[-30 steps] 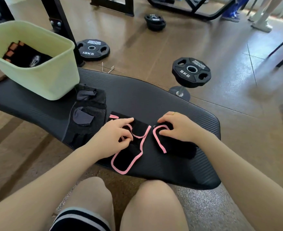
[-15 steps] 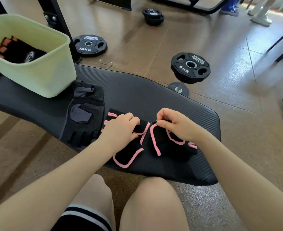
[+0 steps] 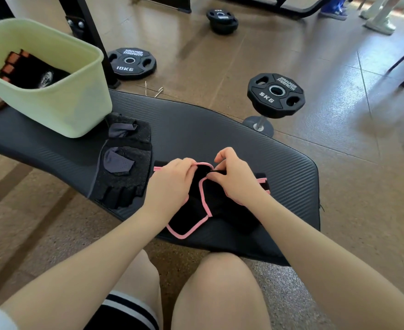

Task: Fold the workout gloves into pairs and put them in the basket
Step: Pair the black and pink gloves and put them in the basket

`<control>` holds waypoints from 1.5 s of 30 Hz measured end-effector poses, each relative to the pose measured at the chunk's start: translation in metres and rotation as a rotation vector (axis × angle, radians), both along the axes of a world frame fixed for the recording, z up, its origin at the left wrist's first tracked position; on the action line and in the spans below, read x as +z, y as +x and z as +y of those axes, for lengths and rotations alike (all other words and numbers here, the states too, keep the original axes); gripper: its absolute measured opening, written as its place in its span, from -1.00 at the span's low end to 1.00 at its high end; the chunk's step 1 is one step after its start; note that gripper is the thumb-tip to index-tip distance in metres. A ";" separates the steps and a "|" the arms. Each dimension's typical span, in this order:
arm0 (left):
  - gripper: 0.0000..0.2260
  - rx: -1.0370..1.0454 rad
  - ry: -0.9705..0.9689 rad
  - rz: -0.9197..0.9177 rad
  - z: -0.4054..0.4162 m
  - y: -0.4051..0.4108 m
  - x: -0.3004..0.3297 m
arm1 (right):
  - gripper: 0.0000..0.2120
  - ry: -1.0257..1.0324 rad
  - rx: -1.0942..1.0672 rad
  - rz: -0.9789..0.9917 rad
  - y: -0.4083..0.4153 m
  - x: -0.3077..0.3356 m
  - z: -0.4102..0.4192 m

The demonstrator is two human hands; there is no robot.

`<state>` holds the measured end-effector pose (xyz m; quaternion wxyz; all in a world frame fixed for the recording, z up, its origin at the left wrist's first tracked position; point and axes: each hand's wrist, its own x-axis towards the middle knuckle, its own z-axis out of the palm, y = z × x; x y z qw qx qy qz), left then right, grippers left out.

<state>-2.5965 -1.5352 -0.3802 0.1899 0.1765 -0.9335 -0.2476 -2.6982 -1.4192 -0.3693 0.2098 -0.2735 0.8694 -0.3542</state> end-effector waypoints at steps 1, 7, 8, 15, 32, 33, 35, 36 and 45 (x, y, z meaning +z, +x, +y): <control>-0.64 -0.023 0.003 0.009 0.000 0.001 -0.001 | -0.74 -0.005 -0.046 0.021 0.000 -0.002 -0.001; -0.75 -0.211 0.056 -0.036 0.000 0.006 -0.014 | -0.75 0.071 -0.163 0.199 -0.004 -0.012 -0.004; -0.72 -0.188 0.100 -0.044 -0.001 0.007 -0.013 | -0.71 0.099 -0.153 0.266 -0.003 -0.012 -0.002; -0.63 -0.208 0.158 -0.085 -0.006 0.009 -0.014 | -0.92 -0.129 0.347 0.485 0.019 -0.008 0.053; -0.67 -0.626 0.109 -0.046 -0.025 0.041 -0.017 | -0.90 -0.056 0.324 0.578 0.029 -0.014 0.028; -0.65 -0.581 0.127 0.022 -0.023 0.042 -0.020 | -0.90 -0.051 0.379 0.614 0.029 -0.016 0.027; -0.70 -0.511 0.090 0.108 -0.021 0.040 -0.023 | -0.84 -0.029 0.467 0.681 0.024 -0.017 0.027; -0.74 -0.481 0.061 0.126 -0.020 0.038 -0.026 | -0.79 0.006 0.516 0.699 0.020 -0.016 0.029; -0.80 -0.481 0.154 -0.008 -0.009 0.028 -0.020 | -0.59 0.057 0.525 0.340 0.013 -0.007 0.055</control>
